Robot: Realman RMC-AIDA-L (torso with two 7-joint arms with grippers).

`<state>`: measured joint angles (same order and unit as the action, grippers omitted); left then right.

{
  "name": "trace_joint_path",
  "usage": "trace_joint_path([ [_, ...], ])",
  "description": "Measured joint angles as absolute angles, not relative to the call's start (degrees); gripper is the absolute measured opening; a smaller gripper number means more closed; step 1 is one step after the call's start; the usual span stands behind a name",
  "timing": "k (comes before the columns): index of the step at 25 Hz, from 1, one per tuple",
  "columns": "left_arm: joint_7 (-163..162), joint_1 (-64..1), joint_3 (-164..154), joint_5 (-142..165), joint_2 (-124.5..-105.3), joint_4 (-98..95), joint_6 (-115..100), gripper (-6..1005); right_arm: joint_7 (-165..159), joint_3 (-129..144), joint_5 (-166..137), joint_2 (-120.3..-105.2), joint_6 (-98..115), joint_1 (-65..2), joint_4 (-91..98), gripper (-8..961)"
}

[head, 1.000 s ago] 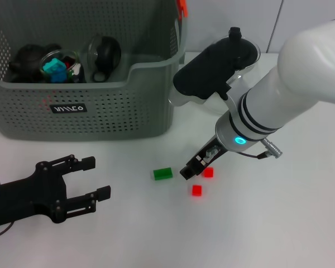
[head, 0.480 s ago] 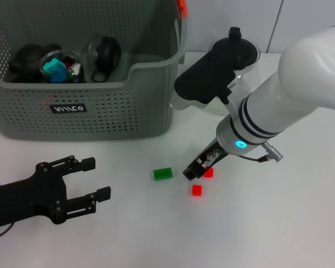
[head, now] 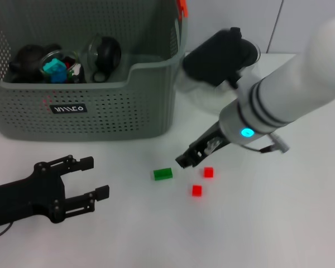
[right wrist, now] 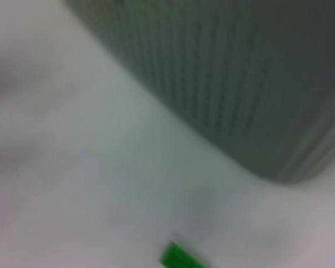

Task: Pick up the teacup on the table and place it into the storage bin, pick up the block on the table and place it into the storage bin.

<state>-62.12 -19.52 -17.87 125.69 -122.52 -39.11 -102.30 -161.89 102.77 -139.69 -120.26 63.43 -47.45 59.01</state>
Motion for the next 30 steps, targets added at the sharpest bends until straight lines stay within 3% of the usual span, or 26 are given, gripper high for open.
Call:
trace_joint_path([
  [8,-62.72,-19.54,-16.18,125.68,-122.33,-39.11,-102.79,741,-145.43,78.91,-123.08,-120.19,79.71,-38.75,78.58,436],
  [16,-63.39,-20.24,-15.99,125.46,-122.08,-39.07,-102.45,740,-129.29,65.25,-104.01,-120.15,80.59,-39.66,77.32,437],
  [20,-63.59,-20.54,-15.96,125.36,-122.09,-38.68,-102.29,740,-126.11,66.72,-106.04,-120.12,71.89,-45.53,70.87,451],
  [30,-64.38,-20.75,-15.91,124.96,-122.47,-38.19,-102.30,739,-117.88,71.14,-113.47,-120.60,45.12,-70.00,37.47,485],
])
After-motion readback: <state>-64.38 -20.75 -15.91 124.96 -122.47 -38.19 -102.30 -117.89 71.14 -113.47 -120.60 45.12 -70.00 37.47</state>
